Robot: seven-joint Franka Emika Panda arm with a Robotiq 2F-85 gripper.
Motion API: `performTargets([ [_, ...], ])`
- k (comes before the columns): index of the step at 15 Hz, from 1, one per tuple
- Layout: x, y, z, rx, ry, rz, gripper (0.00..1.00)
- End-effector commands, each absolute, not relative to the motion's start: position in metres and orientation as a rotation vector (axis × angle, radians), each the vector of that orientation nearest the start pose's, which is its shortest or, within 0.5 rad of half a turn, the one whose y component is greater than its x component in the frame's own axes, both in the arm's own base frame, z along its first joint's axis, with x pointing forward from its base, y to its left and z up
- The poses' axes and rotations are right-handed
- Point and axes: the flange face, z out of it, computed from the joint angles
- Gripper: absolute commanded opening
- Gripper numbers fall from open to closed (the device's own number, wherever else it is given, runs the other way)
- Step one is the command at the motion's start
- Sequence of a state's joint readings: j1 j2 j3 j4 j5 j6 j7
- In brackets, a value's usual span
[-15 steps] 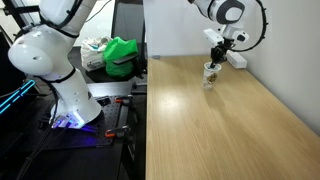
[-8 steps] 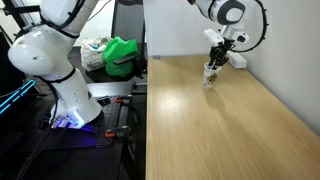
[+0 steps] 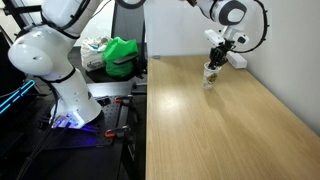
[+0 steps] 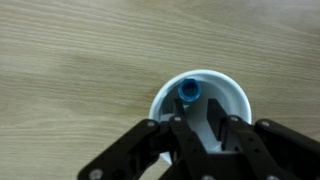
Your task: Take the green marker out of the cup and place it on the table
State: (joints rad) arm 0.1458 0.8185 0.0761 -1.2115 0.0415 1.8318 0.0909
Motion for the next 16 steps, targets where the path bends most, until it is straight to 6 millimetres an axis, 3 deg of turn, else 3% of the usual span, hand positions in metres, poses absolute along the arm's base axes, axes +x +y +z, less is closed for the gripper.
performTargets([
  [1, 0.7210, 0.1497, 0.2754, -3.079, -0.128, 0.373, 0.36],
  [11, 0.7244, 0.1463, 0.2733, -3.071, -0.127, 0.468, 0.34],
  [13, 0.7255, 0.1461, 0.2727, -3.068, -0.129, 0.477, 0.21],
  [14, 0.7261, 0.1458, 0.2723, -3.068, -0.130, 0.479, 0.07],
  [15, 0.7269, 0.1457, 0.2724, -3.068, -0.130, 0.480, 0.01],
  [16, 0.7276, 0.1457, 0.2730, -3.067, -0.130, 0.480, 0.06],
])
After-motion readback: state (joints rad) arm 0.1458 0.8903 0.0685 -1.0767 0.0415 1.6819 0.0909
